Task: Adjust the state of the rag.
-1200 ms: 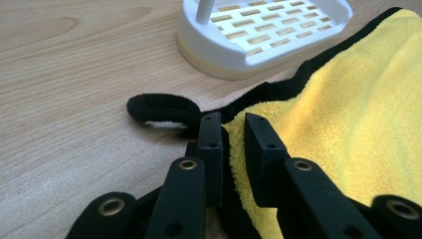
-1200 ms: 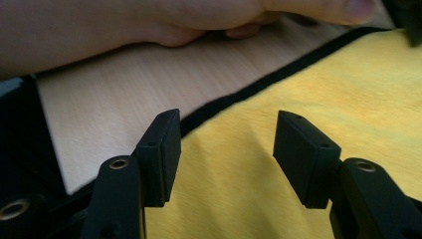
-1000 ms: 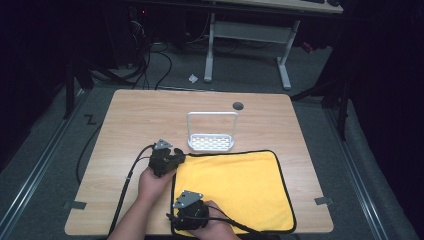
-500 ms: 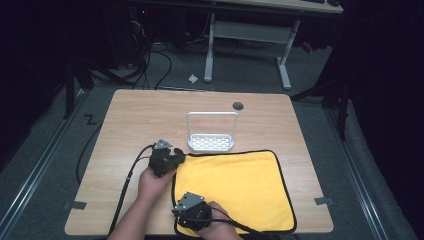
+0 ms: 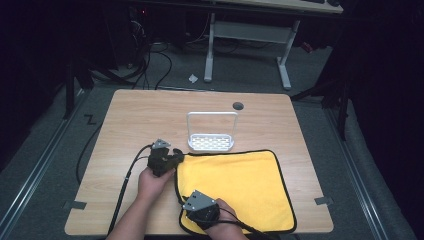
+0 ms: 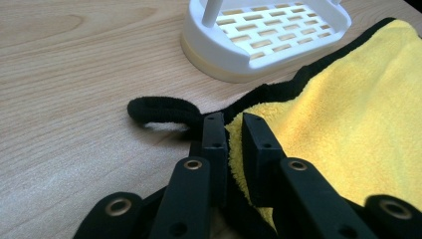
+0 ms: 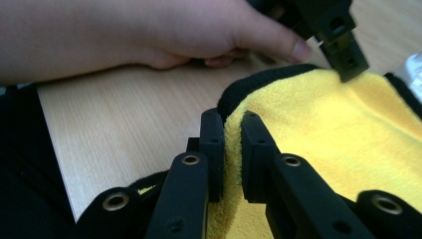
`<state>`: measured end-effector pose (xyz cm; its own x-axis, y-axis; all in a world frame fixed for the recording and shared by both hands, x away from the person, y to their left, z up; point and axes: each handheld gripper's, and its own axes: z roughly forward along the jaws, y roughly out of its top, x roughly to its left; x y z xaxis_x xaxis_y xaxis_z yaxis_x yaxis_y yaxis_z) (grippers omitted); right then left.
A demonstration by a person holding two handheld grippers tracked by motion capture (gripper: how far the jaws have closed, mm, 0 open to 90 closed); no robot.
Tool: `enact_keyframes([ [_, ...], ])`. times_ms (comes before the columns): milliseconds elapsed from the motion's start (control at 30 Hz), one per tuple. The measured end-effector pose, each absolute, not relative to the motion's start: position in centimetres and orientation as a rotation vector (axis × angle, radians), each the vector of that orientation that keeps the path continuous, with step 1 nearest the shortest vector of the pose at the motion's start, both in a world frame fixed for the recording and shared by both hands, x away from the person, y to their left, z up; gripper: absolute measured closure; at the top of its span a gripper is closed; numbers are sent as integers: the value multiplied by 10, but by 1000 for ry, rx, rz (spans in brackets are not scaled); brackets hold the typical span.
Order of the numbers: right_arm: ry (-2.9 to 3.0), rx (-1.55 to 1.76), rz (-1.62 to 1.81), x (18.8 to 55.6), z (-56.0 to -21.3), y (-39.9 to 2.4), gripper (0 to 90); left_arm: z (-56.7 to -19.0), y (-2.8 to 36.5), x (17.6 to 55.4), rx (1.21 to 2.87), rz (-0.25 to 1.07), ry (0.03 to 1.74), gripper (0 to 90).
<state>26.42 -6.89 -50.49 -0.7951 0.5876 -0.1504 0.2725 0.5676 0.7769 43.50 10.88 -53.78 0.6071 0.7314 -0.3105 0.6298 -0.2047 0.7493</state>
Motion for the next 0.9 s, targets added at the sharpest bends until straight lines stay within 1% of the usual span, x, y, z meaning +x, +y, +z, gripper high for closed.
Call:
enact_keyframes([
  [133, 2384, 693, 1128, 264, -498, -68, 832, -536, 116, 436, 1852, 93, 1106, 831],
  [267, 2370, 664, 1150, 265, -490, -61, 831, -536, 130, 434, 1709, 37, 1178, 833],
  [367, 2363, 638, 1171, 265, -487, -52, 830, -535, 138, 431, 1653, 30, 1208, 833],
  [600, 2367, 554, 1225, 265, -482, -16, 830, -523, 176, 418, 1592, 75, 1240, 843],
  [733, 2380, 484, 1281, 263, -475, 15, 830, -508, 214, 405, 1594, 147, 1274, 843],
  [900, 2379, 427, 1336, 260, -465, 39, 830, -494, 242, 393, 1554, 206, 1300, 843],
])
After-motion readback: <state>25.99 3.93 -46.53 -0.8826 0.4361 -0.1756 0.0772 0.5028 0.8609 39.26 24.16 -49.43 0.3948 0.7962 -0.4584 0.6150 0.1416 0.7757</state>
